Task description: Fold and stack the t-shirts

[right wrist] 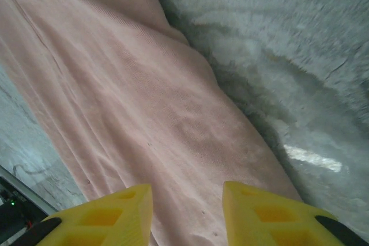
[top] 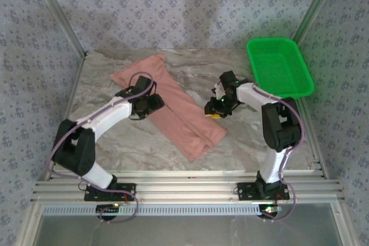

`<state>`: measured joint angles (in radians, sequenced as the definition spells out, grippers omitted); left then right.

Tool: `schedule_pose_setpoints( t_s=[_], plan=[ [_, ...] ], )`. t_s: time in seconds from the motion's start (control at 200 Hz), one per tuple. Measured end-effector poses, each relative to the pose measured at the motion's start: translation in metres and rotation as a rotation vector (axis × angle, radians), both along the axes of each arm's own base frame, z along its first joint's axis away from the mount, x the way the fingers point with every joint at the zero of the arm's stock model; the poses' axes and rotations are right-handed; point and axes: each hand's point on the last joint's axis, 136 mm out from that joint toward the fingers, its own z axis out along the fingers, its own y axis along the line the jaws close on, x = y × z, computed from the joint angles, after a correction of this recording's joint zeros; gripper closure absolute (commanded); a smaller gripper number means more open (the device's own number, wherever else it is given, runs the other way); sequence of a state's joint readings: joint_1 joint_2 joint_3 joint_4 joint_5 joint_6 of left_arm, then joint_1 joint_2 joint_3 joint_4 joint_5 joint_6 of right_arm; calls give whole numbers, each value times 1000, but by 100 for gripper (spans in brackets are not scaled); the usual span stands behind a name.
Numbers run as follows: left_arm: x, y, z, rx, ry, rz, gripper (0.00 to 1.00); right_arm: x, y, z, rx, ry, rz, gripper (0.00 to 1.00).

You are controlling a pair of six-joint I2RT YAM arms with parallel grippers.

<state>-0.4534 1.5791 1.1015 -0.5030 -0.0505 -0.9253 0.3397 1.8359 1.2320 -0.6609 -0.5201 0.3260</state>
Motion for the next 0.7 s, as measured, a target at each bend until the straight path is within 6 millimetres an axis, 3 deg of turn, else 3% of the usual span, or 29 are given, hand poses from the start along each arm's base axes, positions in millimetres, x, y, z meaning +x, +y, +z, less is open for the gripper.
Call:
schedule_pose_setpoints(
  t_s=[0.2,0.345,0.495,0.615,0.7],
  plan=[
    [99,38,16,24,-80,128,27,-30,-1,-33,-34,75,-8,63],
    [161,47,4,45,-93,142,27,-35,1,-37,-27,72,-33,64],
    [206,41,-35,85,-38,113,27,-41,7,-38,-32,56,-54,67],
    [227,38,-67,127,18,91,27,-51,18,-38,-38,61,-59,68],
    [245,32,-57,123,-4,73,27,-61,27,-38,-39,65,-63,68]
  ],
)
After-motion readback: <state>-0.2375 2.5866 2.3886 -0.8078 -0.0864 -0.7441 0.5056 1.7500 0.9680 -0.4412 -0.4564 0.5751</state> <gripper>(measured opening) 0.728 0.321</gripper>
